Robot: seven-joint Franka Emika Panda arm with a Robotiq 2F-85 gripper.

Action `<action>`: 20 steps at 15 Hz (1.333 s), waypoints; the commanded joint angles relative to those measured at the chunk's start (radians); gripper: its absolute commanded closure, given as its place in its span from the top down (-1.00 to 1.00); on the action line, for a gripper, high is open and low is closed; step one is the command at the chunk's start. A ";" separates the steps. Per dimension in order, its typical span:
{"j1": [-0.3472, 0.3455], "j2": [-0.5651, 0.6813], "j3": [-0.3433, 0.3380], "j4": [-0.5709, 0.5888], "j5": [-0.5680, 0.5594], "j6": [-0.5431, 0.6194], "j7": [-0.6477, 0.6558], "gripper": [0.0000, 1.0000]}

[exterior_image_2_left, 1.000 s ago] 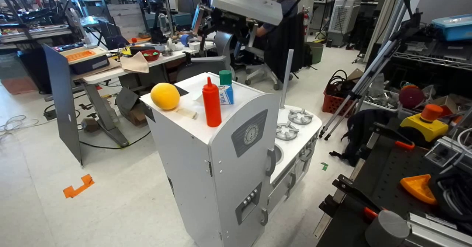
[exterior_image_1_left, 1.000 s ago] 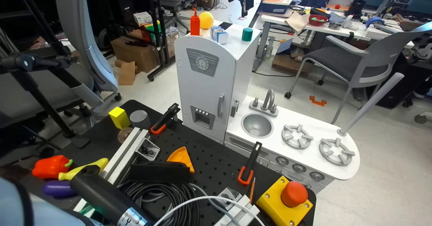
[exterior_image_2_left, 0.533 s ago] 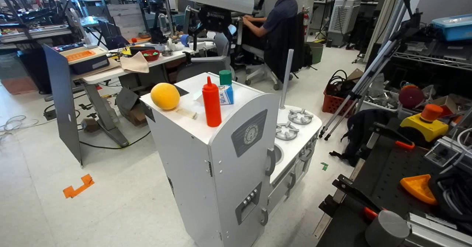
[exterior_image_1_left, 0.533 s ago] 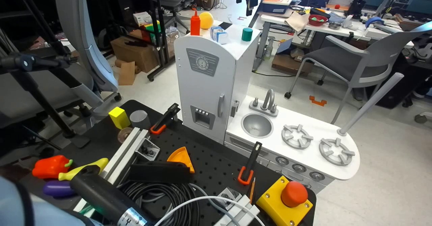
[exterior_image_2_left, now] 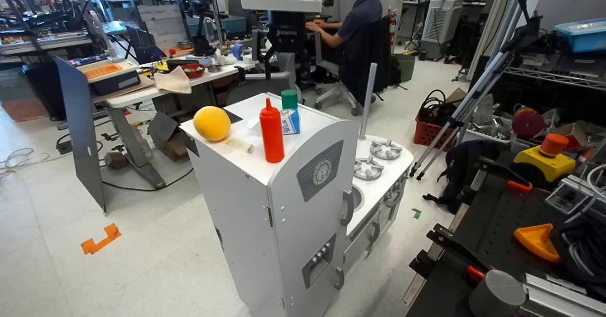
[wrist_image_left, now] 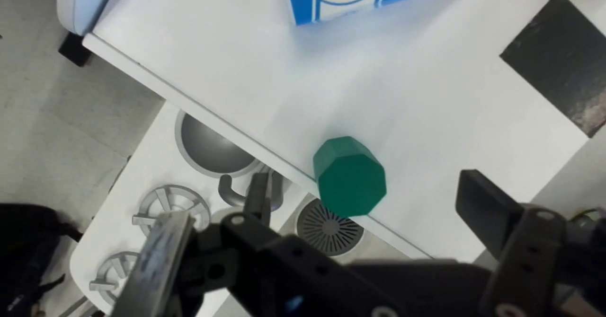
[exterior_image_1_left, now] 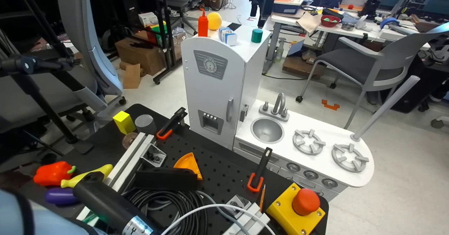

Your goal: Open the top cabinet door, then close it, then move the green block to the left

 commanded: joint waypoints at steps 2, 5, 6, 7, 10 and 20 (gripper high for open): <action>-0.041 0.127 0.021 0.161 0.064 -0.118 0.037 1.00; -0.054 0.190 0.021 0.215 0.078 -0.127 0.059 1.00; -0.056 0.208 0.019 0.233 0.079 -0.124 0.067 1.00; -0.054 0.226 0.014 0.254 0.072 -0.127 0.077 0.50; -0.054 0.254 0.016 0.302 0.065 -0.132 0.082 0.13; -0.002 0.187 0.022 0.256 0.050 -0.188 0.045 -0.62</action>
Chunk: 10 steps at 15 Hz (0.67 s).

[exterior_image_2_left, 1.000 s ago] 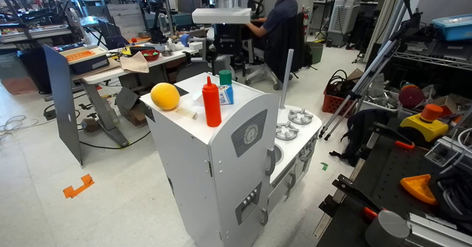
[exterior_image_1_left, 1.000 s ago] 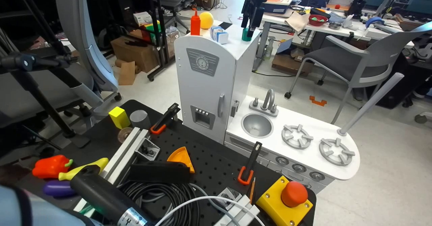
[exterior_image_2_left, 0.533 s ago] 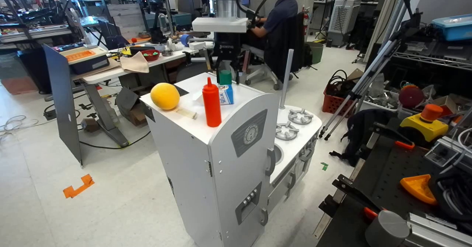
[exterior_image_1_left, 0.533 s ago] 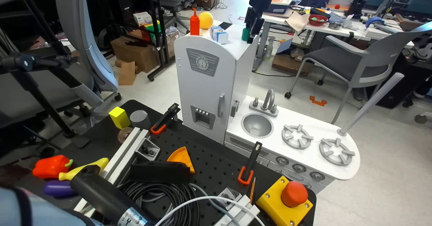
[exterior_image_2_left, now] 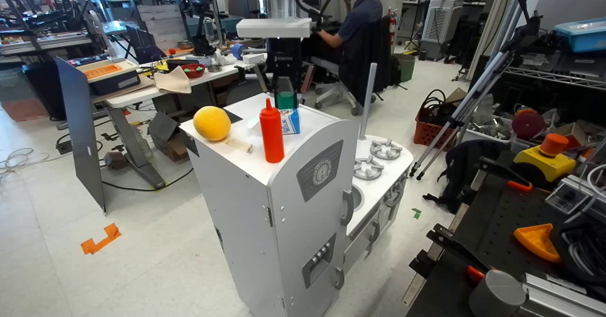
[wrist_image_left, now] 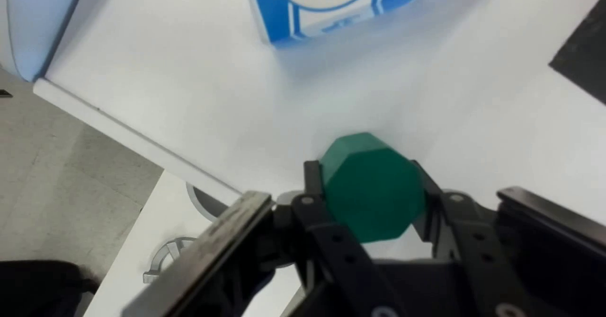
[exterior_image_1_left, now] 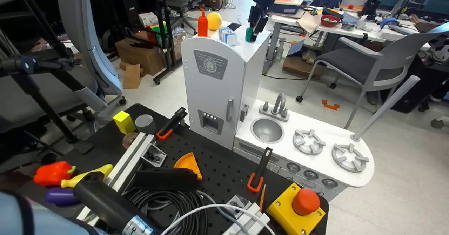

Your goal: Open the top cabinet door, then close it, then move the green block to the left

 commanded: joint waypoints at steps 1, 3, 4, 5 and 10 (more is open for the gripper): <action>0.033 -0.033 0.011 -0.012 -0.010 -0.028 -0.021 -0.62; 0.055 -0.035 0.011 -0.007 -0.012 -0.028 -0.025 -0.62; 0.066 -0.033 0.011 -0.005 -0.012 -0.029 -0.026 -0.62; 0.077 -0.030 0.008 -0.001 -0.014 -0.030 -0.025 -0.62; 0.101 -0.007 0.000 0.014 -0.015 -0.043 -0.020 -0.62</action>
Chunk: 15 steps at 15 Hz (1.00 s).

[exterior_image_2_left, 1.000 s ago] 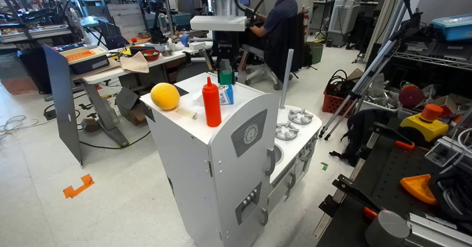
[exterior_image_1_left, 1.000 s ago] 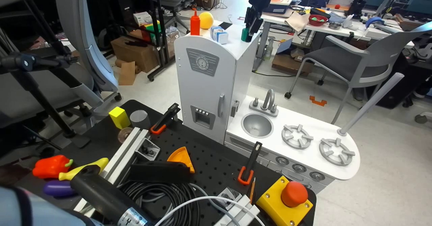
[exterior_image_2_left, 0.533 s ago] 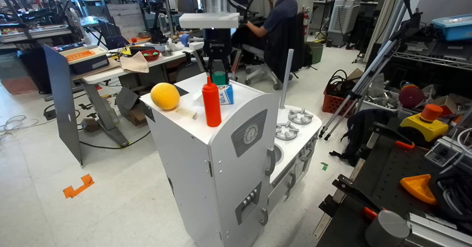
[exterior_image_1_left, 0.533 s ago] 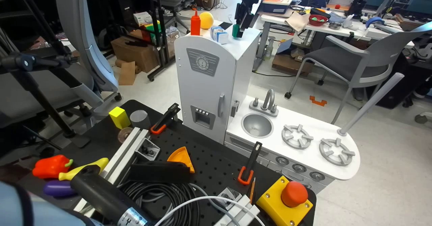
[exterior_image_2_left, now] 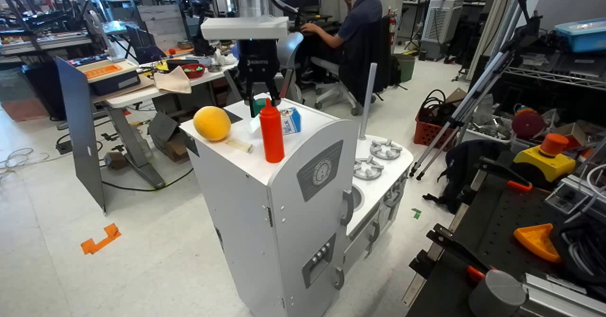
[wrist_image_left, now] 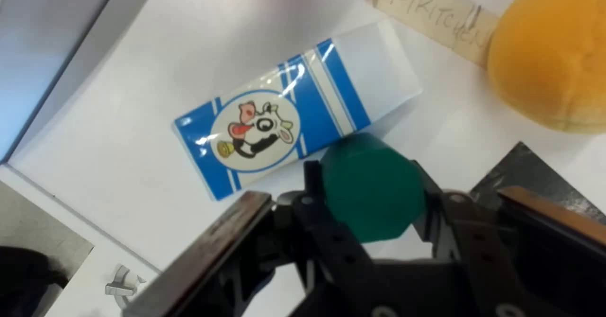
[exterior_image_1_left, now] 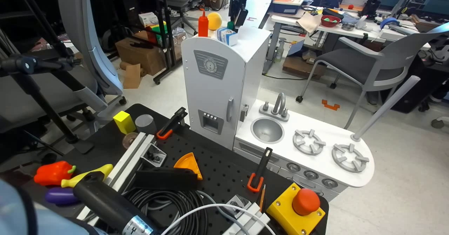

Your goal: Open the top cabinet door, then close it, then move the green block to the left

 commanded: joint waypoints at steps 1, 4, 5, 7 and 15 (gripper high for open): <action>0.003 0.011 -0.006 0.020 -0.013 -0.045 -0.005 -0.62; -0.005 0.026 0.001 0.035 -0.033 -0.076 0.006 -0.36; -0.005 0.028 -0.001 0.036 -0.039 -0.087 0.007 0.38; -0.008 0.029 0.001 0.037 -0.047 -0.107 0.003 0.53; 0.004 -0.040 -0.014 -0.035 -0.060 -0.103 -0.032 1.00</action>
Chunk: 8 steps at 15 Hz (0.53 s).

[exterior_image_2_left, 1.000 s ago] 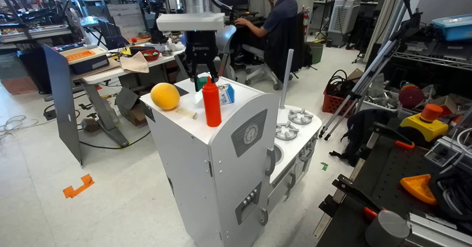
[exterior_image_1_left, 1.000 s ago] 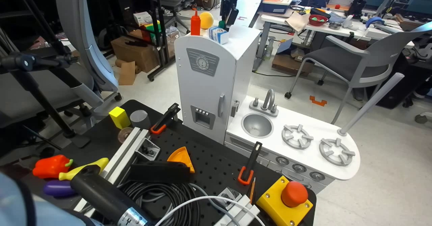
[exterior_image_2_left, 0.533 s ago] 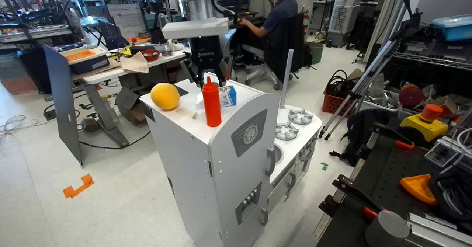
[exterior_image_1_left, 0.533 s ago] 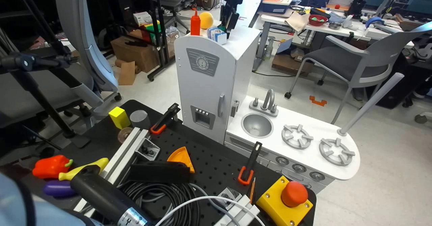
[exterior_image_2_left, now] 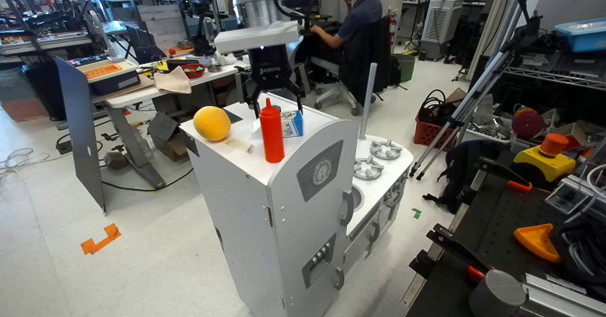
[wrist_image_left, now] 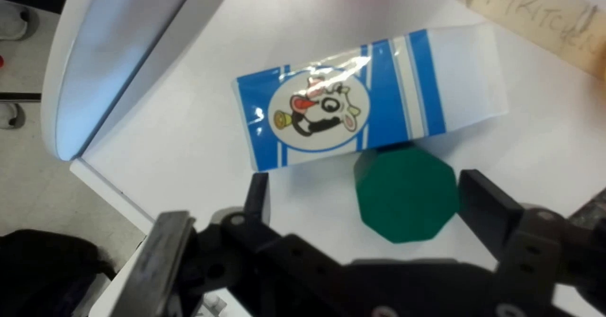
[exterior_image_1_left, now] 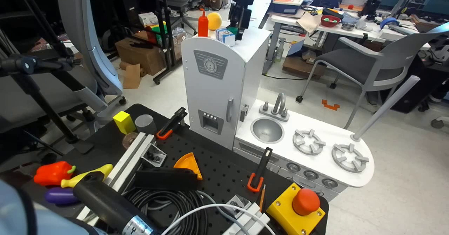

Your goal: Open the top cabinet door, then close it, then move the green block to the left

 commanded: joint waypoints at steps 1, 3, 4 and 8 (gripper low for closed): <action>0.008 -0.063 -0.006 -0.047 -0.020 0.009 -0.029 1.00; 0.010 -0.104 -0.006 -0.080 -0.027 0.032 -0.044 1.00; 0.010 -0.123 -0.007 -0.097 -0.031 0.045 -0.052 1.00; 0.005 -0.240 -0.005 -0.232 -0.050 0.140 -0.097 1.00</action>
